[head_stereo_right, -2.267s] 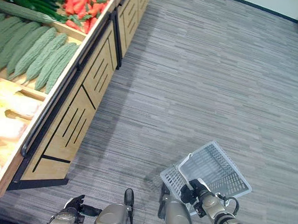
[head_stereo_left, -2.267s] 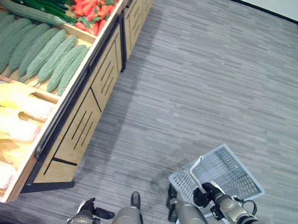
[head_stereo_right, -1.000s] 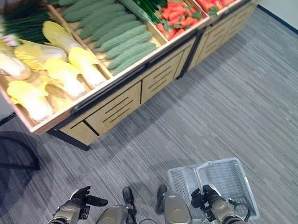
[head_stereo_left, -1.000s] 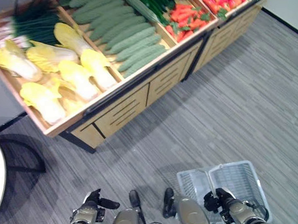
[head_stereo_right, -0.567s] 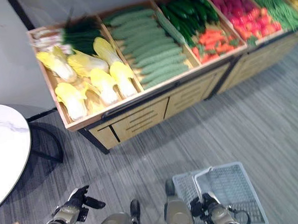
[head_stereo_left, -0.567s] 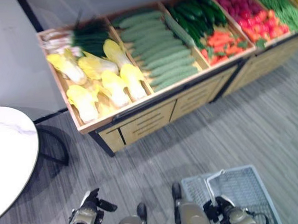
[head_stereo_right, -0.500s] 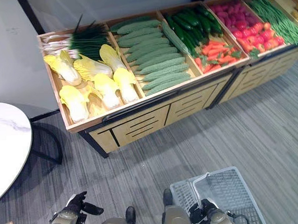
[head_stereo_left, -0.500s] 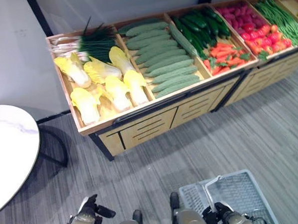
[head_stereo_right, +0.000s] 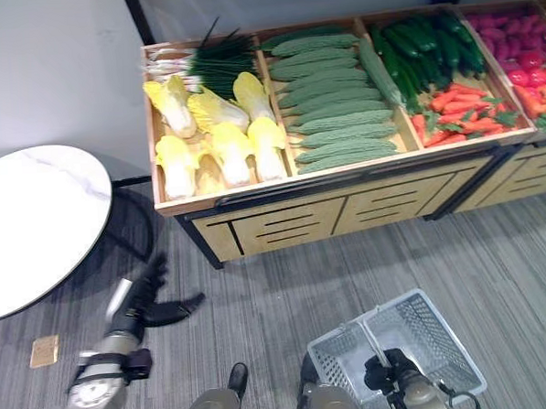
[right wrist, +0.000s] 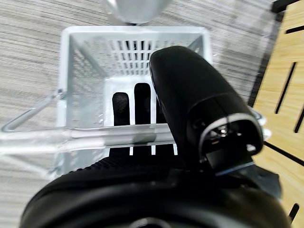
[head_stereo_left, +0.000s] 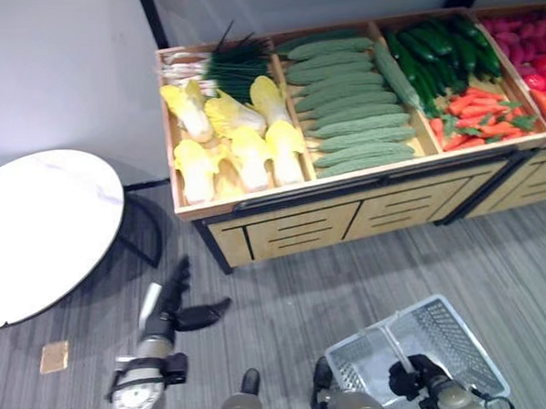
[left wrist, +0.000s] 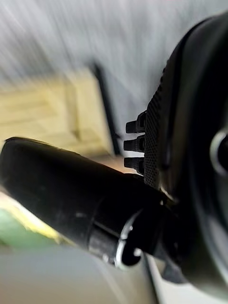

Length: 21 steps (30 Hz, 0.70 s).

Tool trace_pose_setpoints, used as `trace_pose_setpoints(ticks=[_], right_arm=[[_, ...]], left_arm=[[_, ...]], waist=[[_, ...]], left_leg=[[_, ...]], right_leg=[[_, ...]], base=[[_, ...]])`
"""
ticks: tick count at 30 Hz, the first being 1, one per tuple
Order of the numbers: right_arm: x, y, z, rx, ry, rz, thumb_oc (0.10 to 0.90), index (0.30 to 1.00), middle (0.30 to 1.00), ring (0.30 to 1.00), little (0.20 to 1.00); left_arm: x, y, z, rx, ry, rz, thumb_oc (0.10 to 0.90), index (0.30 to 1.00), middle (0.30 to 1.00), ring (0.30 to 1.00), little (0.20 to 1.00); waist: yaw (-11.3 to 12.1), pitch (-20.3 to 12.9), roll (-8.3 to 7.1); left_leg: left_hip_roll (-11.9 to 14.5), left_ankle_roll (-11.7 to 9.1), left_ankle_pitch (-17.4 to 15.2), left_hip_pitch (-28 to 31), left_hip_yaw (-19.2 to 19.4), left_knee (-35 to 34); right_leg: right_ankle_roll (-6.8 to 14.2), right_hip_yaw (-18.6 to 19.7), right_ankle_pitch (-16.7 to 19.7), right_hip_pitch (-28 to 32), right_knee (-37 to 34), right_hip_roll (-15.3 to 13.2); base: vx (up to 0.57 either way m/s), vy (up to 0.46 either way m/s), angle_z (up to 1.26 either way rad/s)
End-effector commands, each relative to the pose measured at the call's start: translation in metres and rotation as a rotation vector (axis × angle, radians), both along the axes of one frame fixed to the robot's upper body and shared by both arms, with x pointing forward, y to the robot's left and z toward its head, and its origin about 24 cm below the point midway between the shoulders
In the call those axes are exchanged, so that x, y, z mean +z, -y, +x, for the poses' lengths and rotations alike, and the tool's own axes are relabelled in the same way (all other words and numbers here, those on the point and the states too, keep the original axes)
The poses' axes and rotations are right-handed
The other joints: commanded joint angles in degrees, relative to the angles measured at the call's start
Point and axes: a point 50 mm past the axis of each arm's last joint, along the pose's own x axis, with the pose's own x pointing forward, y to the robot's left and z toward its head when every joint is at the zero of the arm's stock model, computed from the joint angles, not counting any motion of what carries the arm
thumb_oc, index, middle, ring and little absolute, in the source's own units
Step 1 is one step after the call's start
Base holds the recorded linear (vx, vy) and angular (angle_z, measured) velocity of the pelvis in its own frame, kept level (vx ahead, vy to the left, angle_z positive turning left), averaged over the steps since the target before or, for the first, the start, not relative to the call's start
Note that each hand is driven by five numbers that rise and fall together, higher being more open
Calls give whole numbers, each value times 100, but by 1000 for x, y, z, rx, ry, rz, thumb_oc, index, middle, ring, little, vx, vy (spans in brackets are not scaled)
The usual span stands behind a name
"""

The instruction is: Get the vegetables into the basket

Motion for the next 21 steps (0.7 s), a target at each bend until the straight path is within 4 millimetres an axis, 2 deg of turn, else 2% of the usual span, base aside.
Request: trace_pose_setpoints(ticks=[1,4,5,6,8,10,13,14,16,19,21], right_arm=[[0,-14,19,77,50,3,400,300,300,300,300],[-1,-16,18,103,39,1,400,300,300,300,300],[-1,-17,20,120,34,-4,400,300,300,300,300],[-1,-17,21,120,35,-3,400,300,300,300,300],[-1,-16,20,153,15,-10,400,300,300,300,300],[-2,-17,19,162,5,-11,400,300,300,300,300],[-2,-16,17,199,-10,-19,400,300,300,300,300],[-2,-16,17,199,-10,-19,400,300,300,300,300],[-2,-15,16,235,-22,-29,400,300,300,300,300],[-2,-14,15,265,-31,-41,400,300,300,300,300],[-2,-14,15,262,-30,-43,400,300,300,300,300]], left_arm=[[48,-28,28,87,208,310,900,1000,1000,1000,1000],[82,-43,33,139,285,556,900,1000,1000,1000,1000],[101,-53,39,177,317,690,900,1000,1000,1000,1000],[102,-53,39,178,317,691,900,1000,1000,1000,1000],[127,-61,48,202,372,833,900,1000,1000,1000,1000],[133,-63,51,210,377,878,900,1000,1000,1000,1000],[154,-72,65,226,372,1059,900,1000,1000,1000,1000],[154,-72,65,226,372,1059,900,1000,1000,1000,1000],[169,-82,78,225,324,1198,900,1000,1000,1000,1000],[172,-102,94,219,170,1329,900,1000,1000,1000,1000],[175,-105,103,216,139,1351,900,1000,1000,1000,1000]], waist=[[-83,1,-430],[-86,-77,-399],[-103,-122,-375],[-95,-118,-380],[-161,-168,-322],[-166,-185,-299],[-312,-269,-185],[-312,-269,-185],[-418,-297,-101],[-535,-309,10],[-553,-303,29]], left_leg=[[-371,300,-496,-85,476,270],[-365,297,-529,16,540,208],[-353,297,-550,58,602,192],[-351,297,-552,60,609,190],[-340,298,-588,110,716,171],[-328,298,-595,143,778,142],[-322,302,-590,218,963,3],[-322,302,-590,218,963,3],[-327,303,-564,220,1096,-82],[-345,293,-486,156,1292,-206],[-352,285,-453,96,1350,-229]], right_leg=[[487,388,-1081,341,455,-394],[497,463,-1082,369,443,-399],[497,527,-1081,365,448,-398],[496,535,-1080,363,449,-397],[498,640,-1077,336,450,-381],[500,691,-1065,327,438,-375],[536,861,-997,279,318,-362],[536,861,-997,279,318,-362],[571,979,-910,199,238,-365],[631,1163,-764,5,125,-356],[650,1192,-707,-67,76,-362]], base=[[83,19,-3],[72,20,-7],[50,13,-15],[52,15,-17],[56,18,-21],[50,13,-22],[62,25,-32],[57,33,-38],[37,36,-23],[20,41,-50],[-2,16,-18]])
